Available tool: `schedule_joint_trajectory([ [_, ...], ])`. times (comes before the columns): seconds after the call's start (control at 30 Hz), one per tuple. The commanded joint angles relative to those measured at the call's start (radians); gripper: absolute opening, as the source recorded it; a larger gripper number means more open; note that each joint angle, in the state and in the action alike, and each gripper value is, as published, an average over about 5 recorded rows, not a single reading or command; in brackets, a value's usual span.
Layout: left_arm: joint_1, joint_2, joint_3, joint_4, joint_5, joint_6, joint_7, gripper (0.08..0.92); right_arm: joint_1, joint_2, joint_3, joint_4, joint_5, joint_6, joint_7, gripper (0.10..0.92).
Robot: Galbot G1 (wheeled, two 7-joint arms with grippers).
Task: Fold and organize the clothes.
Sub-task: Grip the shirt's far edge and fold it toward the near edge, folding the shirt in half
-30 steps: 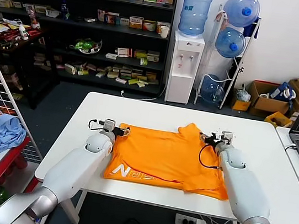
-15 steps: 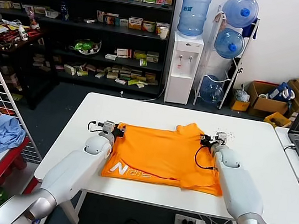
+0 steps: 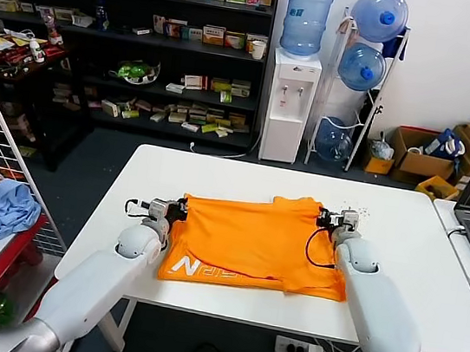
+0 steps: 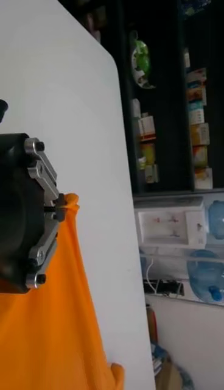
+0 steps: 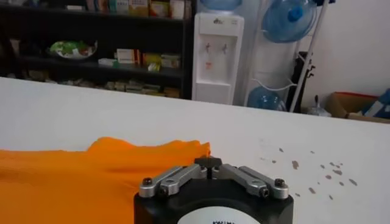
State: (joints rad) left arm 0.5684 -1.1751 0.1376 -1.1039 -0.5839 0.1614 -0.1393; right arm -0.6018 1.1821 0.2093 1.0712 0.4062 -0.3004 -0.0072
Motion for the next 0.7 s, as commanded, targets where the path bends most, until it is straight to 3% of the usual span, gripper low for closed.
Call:
schedule_joint_trajectory([
  [0.03, 0.199, 0.164, -0.016, -0.377, -0.05, -0.055, -0.046, 0.096, -0.322, -0.134, 0.026, 0.479, 0.04, -0.05, 0.172, 0.124],
  [0.2, 0.304, 0.225, -0.027, -0.502, -0.071, -0.028, -0.087, 0.096, -0.473, -0.198, 0.084, 0.632, 0.042, -0.09, 0.219, 0.124],
  [0.37, 0.423, 0.238, -0.038, -0.583, -0.05, -0.013, -0.121, 0.096, -0.639, -0.223, 0.149, 0.73, 0.011, -0.111, 0.232, 0.124],
  [0.53, 0.507, 0.231, -0.048, -0.6, -0.025, 0.012, -0.131, 0.096, -0.726, -0.227, 0.178, 0.757, -0.012, -0.109, 0.221, 0.124],
  [0.7, 0.509, 0.203, -0.058, -0.567, 0.002, 0.005, -0.115, 0.097, -0.734, -0.205, 0.176, 0.727, -0.037, -0.105, 0.216, 0.128],
])
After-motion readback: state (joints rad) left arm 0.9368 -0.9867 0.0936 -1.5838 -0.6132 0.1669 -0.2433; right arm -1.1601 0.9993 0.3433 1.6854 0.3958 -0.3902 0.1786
